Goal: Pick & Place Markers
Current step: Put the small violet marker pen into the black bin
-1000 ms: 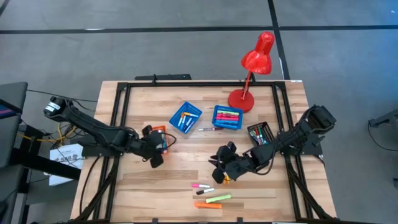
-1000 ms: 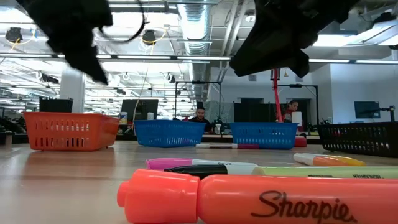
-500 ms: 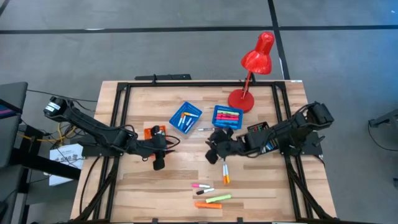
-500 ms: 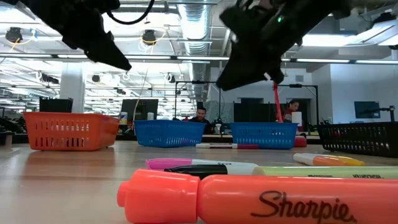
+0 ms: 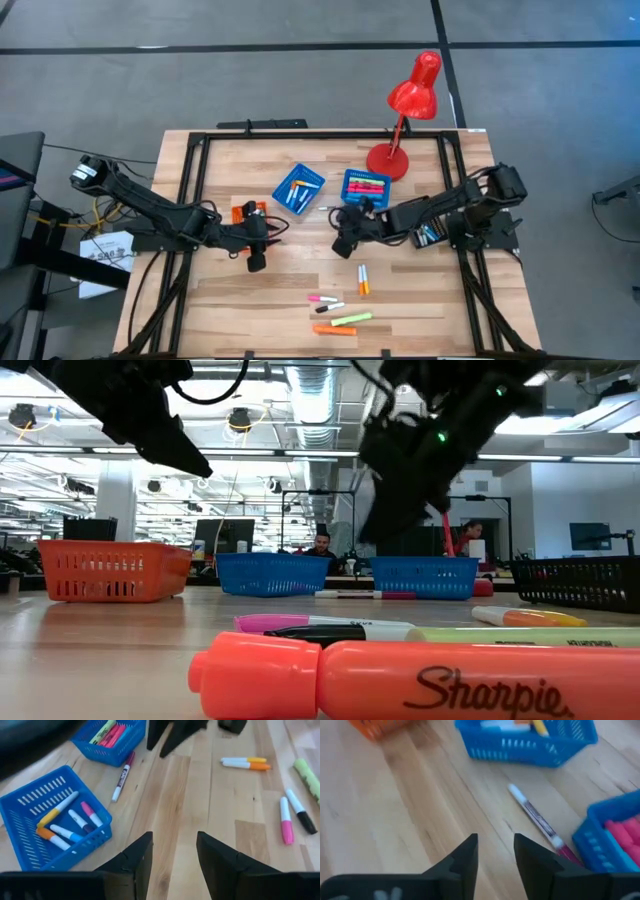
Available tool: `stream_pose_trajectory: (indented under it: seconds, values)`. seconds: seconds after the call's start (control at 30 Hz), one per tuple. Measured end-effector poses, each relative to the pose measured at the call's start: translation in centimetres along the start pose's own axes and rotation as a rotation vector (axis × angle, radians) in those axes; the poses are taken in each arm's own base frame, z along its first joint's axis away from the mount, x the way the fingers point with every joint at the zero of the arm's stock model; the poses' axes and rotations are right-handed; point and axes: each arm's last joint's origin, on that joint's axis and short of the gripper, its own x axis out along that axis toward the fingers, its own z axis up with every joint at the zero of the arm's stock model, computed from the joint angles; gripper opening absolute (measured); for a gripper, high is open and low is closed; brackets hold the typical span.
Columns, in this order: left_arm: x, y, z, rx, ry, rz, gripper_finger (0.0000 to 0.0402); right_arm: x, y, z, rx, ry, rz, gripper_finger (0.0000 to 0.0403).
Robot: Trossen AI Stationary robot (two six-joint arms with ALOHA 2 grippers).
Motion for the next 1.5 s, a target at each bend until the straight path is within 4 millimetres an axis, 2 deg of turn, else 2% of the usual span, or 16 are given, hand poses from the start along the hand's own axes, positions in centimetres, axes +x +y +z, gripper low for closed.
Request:
stream_pose_trajectory:
  seconds: [0.13,0.3,0.5,0.7,1.0,1.2,1.43,1.5]
  values:
    - [0.0,-0.1,0.2,-0.014,-0.015,-0.005,0.0150,1.6,0.0,0.0,-0.075,-0.023,-0.005,0.0146]
    - [0.3,-0.3,0.4,-0.024,-0.032,-0.010,0.0150,3.1,-0.1,1.4,-0.084,-0.050,-0.018,0.0162]
    - [0.9,-0.6,0.0,-0.062,-0.011,-0.005,0.0150,4.2,-1.4,2.2,-0.048,-0.008,0.026,0.0151]
    - [1.8,-1.0,-0.5,-0.055,0.017,0.005,0.0150,4.8,-3.1,2.4,-0.051,0.039,-0.002,0.0136]
    - [2.8,-1.4,-0.8,-0.088,0.017,0.005,0.0150,5.3,-4.2,2.7,-0.174,0.059,0.019,0.0149]
    - [2.8,-1.5,-0.7,-0.104,0.009,0.002,0.0150,5.5,-4.8,3.3,-0.151,0.027,0.031,0.0153]
    - [2.7,-1.5,-0.5,-0.117,-0.013,-0.006,0.0150,8.1,-4.8,2.2,-0.168,0.088,0.039,0.0147]
    - [2.7,-1.5,-0.4,-0.117,-0.016,-0.007,0.0150,8.8,-4.5,2.4,-0.183,0.109,0.029,0.0147]
